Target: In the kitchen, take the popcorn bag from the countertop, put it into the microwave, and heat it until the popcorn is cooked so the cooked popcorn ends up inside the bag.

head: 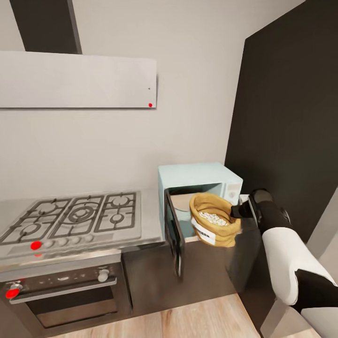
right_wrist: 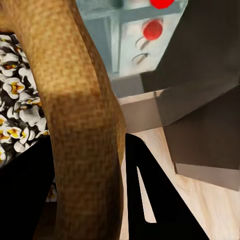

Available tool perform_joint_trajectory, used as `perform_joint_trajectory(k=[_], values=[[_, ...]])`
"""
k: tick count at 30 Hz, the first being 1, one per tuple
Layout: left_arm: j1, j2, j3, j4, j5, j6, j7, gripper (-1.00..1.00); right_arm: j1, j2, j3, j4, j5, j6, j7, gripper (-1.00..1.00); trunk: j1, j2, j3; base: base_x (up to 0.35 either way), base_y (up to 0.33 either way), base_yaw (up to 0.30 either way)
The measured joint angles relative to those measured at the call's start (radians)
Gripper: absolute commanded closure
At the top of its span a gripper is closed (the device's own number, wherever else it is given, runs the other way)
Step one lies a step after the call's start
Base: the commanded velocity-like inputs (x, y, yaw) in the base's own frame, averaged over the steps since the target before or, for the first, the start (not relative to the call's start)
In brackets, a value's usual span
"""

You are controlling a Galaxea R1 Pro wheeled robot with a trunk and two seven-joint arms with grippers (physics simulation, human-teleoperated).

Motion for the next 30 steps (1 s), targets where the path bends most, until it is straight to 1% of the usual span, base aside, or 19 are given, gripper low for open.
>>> perform_joint_trajectory(k=[11, 30], values=[[0.0, 0.0, 0.001, 0.0, -0.001, -0.002, 0.0, -1.0, 0.0, 0.001, 0.0, -0.001, 0.0, 0.0, -0.002, 1.0, 0.0, 0.0, 0.0, 0.299, 0.0, 0.0], [0.0, 0.0, 0.003, -0.002, -0.002, -0.003, -0.001, -1.0, 0.0, 0.001, 0.006, 0.001, 0.0, 0.0, -0.01, 1.0, 0.001, 0.0, 0.0, 0.009, 0.0, 0.0]])
